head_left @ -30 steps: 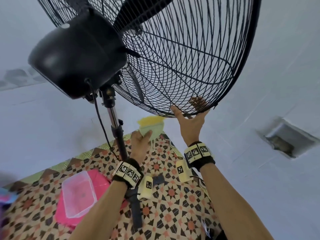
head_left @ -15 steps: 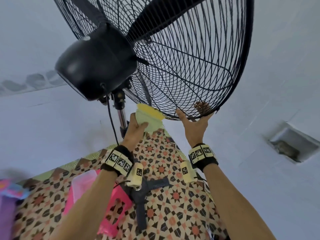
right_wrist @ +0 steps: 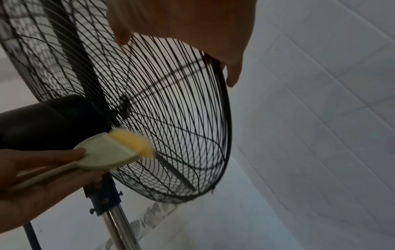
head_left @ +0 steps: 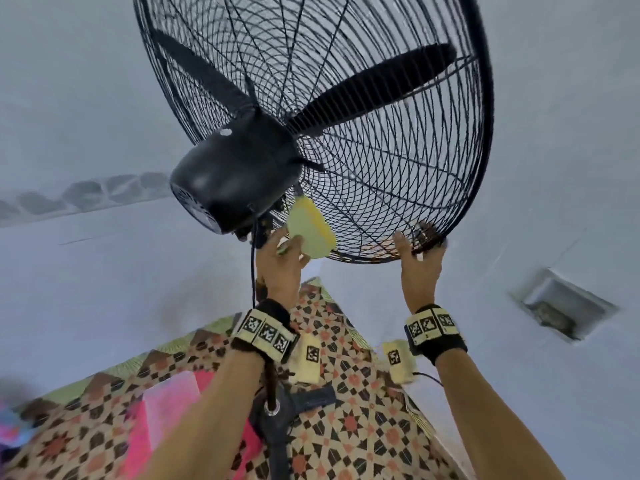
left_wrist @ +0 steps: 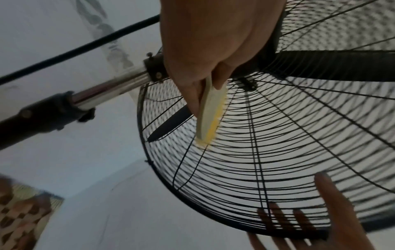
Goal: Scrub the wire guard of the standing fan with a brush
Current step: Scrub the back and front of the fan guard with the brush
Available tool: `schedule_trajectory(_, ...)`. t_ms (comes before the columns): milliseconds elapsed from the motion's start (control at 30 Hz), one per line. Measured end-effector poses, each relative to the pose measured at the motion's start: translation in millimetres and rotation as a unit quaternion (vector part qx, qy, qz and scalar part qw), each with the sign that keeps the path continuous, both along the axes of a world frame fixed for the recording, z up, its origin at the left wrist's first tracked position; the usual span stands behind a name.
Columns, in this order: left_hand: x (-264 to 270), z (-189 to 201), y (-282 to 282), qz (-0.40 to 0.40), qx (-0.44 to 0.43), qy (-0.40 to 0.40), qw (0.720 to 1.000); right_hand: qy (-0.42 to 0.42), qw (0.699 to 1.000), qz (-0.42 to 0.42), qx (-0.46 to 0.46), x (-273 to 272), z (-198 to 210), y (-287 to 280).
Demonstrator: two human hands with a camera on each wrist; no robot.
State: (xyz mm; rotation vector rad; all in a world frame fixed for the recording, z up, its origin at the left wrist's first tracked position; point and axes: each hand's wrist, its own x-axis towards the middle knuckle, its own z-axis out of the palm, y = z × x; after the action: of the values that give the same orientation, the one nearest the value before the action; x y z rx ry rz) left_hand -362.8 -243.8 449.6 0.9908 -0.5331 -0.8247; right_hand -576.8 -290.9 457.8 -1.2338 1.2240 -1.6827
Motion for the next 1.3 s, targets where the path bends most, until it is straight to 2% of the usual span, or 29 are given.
schedule_trajectory(100,12.5,9.5,-7.1,0.035,0.008,-0.094,0.995,-0.017,0.999,-0.029,-0.018,-1.3,15.4,5.3)
schedule_trajectory(200,17.0,17.4,-13.1,0.057,0.008,-0.123,0.991,-0.038,0.997,-0.056,-0.039,2.8,34.2,15.1)
schedule_trajectory(333,16.0,23.0,-14.5,0.014,0.012,-0.152,0.988,0.053,0.99,-0.096,-0.083,6.0,73.8,7.8)
schedule_trajectory(500,21.0,29.3,-7.4,-0.056,-0.03,-0.112,0.992,0.094,0.987,-0.112,-0.071,11.0,85.8,2.1)
schedule_trajectory(633,18.7,23.4,-8.1,0.025,0.016,-0.121,0.992,0.102,0.987,-0.109,-0.06,9.5,80.3,9.6)
schedule_trajectory(700,12.6,30.9,-10.9,0.04,0.04,-0.107,0.993,0.093,0.988,-0.11,-0.06,9.5,75.7,13.6)
schedule_trajectory(900,21.9,35.3,13.4,-0.09,-0.031,-0.097,0.991,0.076,0.987,-0.122,-0.066,11.2,69.8,21.3)
schedule_trajectory(1067,13.8,40.6,8.5,-0.006,-0.003,-0.094,0.996,0.088,0.987,-0.112,-0.077,13.7,72.0,25.0)
schedule_trajectory(1233,13.7,38.1,14.2,-0.08,-0.042,-0.085,0.992,0.088,0.987,-0.114,-0.072,8.7,73.0,26.1)
schedule_trajectory(1300,19.7,27.7,16.7,-0.076,-0.036,-0.065,0.994,0.085,0.986,-0.12,-0.073,9.0,70.3,26.8)
